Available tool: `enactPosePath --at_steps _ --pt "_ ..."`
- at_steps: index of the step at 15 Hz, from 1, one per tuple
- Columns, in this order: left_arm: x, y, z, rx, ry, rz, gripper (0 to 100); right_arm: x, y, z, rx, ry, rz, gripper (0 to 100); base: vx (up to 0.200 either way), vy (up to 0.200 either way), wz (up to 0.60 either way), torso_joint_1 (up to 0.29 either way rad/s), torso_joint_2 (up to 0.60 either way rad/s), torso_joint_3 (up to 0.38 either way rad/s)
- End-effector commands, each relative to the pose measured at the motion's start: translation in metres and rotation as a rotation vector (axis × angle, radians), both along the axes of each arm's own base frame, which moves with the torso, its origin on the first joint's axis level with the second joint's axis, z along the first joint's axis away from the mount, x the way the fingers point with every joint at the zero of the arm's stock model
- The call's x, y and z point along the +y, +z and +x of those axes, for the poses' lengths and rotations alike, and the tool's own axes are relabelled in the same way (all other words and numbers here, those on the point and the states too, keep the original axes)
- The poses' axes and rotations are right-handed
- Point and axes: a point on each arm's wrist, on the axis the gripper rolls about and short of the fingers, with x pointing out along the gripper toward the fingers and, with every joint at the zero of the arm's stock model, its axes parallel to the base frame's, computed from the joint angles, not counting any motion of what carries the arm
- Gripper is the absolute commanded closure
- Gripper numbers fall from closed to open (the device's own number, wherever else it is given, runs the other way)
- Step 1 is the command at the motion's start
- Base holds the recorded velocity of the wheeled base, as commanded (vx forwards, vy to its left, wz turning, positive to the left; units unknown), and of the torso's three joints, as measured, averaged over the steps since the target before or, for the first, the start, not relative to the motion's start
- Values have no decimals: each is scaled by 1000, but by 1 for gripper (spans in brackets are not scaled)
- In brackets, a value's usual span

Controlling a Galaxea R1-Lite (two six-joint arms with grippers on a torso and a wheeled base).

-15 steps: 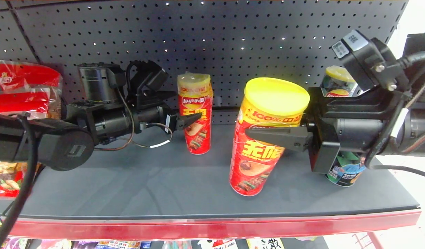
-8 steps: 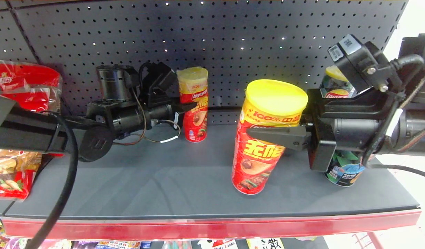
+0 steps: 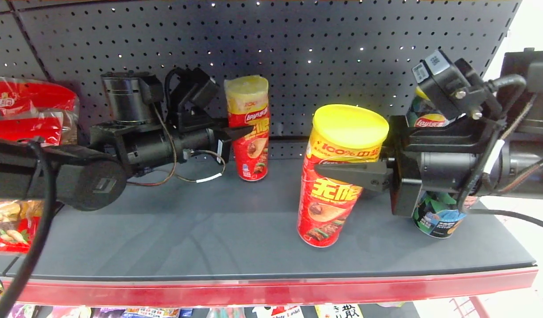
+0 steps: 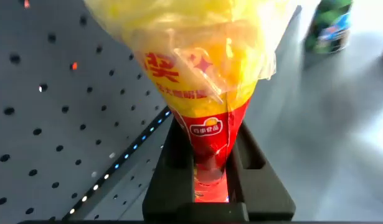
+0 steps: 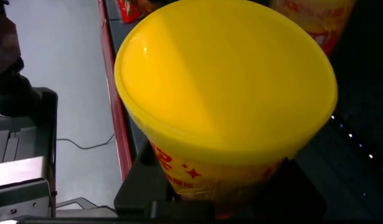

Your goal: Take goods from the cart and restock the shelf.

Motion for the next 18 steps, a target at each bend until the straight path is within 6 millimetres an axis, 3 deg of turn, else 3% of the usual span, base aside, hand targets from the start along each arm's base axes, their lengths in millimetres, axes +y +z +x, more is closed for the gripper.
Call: enactPosePath --at_steps 1,4,5,6,12,16,18 --pt "17 14 -57 -15 -55 -9 100 0 -3 8 5 -17 -5 100 0 0 0 0 0 0" --pt "37 -2 -131 43 -120 -17 100 -2 1 24 -8 -57 5 100 0 0 0 0 0 0" --pt "37 -2 -131 43 -120 -17 100 -2 1 24 -8 -57 5 100 0 0 0 0 0 0" --pt "47 -11 -154 69 -117 -21 100 0 4 32 -17 -68 11 100 0 0 0 0 0 0" --pt "40 -14 -172 101 -179 -23 100 6 4 41 -18 -71 12 100 0 0 0 0 0 0" --pt "33 -27 -162 167 -163 13 100 7 6 39 -23 -79 13 100 0 0 0 0 0 0" --pt "26 -21 -151 156 -162 7 100 6 7 39 -26 -80 15 100 0 0 0 0 0 0"
